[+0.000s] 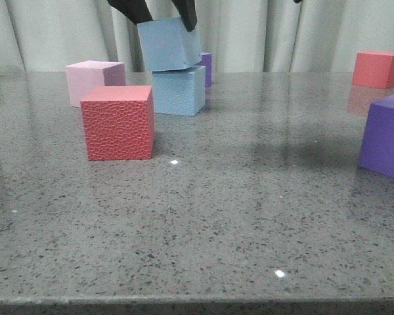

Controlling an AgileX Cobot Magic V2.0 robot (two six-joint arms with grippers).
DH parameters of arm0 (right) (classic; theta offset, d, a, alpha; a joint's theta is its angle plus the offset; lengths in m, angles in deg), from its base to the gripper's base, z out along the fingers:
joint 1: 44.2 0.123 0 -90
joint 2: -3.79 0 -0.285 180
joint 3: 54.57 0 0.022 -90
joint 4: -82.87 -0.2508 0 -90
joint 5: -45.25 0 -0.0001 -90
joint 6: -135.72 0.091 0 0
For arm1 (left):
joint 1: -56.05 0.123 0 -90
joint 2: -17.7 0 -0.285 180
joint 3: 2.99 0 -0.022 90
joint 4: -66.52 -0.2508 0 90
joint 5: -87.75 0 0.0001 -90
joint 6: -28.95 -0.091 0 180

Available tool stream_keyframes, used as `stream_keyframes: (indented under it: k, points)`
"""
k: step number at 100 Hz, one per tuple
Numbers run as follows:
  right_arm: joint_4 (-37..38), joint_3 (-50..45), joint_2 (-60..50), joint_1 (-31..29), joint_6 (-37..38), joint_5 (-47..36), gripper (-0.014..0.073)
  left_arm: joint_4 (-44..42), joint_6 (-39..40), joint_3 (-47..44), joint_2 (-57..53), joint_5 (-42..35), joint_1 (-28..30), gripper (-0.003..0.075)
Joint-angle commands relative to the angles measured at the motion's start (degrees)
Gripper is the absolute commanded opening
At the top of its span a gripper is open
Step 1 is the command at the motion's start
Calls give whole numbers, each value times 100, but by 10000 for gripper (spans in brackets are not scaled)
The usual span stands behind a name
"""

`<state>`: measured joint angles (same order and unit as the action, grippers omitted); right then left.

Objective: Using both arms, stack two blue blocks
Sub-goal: 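Carry the held blue cube over the placed blue cube and lower it, then open the left gripper and raise it off the stack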

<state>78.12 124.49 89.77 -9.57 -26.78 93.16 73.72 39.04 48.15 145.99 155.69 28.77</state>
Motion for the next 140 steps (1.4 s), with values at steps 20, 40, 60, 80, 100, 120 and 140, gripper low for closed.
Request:
stream_keyframes:
  k: [20, 40, 60, 80, 100, 120, 140]
  points:
    - [-3, 142, -212, 1, -36, -250, 568, 251, -127, 197, -352, -483, -61, 501]
    - [-3, 142, -212, 1, -36, -250, 568, 251, -127, 197, -365, -326, -49, 526]
    - [-3, 142, -212, 1, -36, -250, 568, 238, -117, 197, -589, -311, -49, 525]
    - [59, 75, -268, 1, -36, -481, 568, 37, -125, 197, -1044, -299, -49, 501]
    - [308, -597, -817, 1, -36, -1111, 568, -280, -410, 129, -1543, 135, -49, 381]
    - [585, -1388, -1607, 1, -36, -1591, 568, -292, -423, -645, -2358, -462, -49, 287]
    - [919, -2034, -2476, -2, -36, -1948, 568, -316, -443, -2287, -3524, -1315, -49, 272]
